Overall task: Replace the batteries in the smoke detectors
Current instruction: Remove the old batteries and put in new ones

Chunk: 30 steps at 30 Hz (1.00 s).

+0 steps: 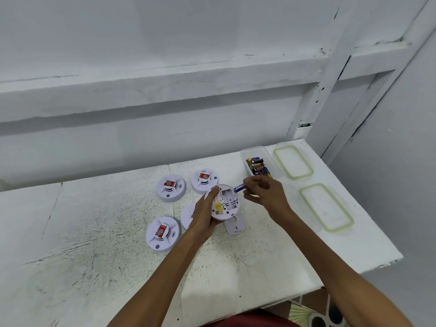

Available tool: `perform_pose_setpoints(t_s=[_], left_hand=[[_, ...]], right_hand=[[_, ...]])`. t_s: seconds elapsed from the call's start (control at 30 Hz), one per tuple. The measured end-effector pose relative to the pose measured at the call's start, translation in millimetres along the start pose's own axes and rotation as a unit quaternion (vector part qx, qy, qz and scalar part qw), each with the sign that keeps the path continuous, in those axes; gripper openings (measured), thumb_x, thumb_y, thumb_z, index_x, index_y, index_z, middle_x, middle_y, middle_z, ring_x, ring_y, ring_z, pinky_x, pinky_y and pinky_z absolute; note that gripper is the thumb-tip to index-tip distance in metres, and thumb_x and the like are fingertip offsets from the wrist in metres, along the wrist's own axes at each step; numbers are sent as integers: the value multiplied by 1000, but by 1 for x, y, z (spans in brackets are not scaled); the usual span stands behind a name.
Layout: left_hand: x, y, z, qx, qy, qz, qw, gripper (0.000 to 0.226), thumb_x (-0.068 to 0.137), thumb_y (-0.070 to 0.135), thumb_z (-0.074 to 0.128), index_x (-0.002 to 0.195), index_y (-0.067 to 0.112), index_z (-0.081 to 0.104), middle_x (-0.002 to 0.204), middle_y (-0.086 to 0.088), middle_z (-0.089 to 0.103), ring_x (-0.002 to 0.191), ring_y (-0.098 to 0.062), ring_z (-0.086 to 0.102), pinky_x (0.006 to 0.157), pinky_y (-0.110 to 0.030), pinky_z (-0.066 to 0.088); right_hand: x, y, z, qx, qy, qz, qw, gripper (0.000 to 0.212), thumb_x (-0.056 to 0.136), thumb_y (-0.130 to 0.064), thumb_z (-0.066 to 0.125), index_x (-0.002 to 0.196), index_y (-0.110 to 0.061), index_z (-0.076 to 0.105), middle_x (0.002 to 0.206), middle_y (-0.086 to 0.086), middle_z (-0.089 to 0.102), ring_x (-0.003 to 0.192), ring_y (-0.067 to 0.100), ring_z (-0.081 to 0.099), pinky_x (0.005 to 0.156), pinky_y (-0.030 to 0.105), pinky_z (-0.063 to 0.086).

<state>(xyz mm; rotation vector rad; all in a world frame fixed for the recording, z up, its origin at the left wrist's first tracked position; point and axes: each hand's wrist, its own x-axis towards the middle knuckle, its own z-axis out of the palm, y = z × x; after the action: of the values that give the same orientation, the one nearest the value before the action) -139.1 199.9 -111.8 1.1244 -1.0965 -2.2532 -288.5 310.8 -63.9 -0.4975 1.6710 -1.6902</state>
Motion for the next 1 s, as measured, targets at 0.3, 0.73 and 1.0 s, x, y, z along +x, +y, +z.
perform_pose_setpoints(t_s=[0.3, 0.73, 1.0], left_hand=[[1, -4, 10, -25, -21, -31, 999, 29, 102, 37, 58, 117, 17, 70, 106, -9, 78, 96, -26, 74, 78, -41, 60], [4, -7, 7, -29, -30, -40, 998, 30, 100, 38, 60, 119, 17, 69, 111, -11, 77, 97, -27, 73, 79, -43, 60], [5, 2, 7, -41, -25, -35, 998, 30, 100, 36, 60, 120, 16, 69, 110, -11, 77, 98, -28, 72, 83, -44, 59]], right_hand=[[5, 29, -87, -329, 207, -24, 921, 17, 93, -29, 66, 93, -12, 68, 79, 4, 73, 69, 20, 70, 73, 33, 57], [6, 67, -80, -475, 195, 28, 857, 22, 98, -32, 58, 98, -10, 57, 86, 12, 64, 75, 25, 60, 59, 33, 47], [30, 27, -57, -581, 179, -69, 791, 13, 101, -19, 48, 104, -9, 55, 77, 10, 64, 63, 24, 59, 53, 35, 50]])
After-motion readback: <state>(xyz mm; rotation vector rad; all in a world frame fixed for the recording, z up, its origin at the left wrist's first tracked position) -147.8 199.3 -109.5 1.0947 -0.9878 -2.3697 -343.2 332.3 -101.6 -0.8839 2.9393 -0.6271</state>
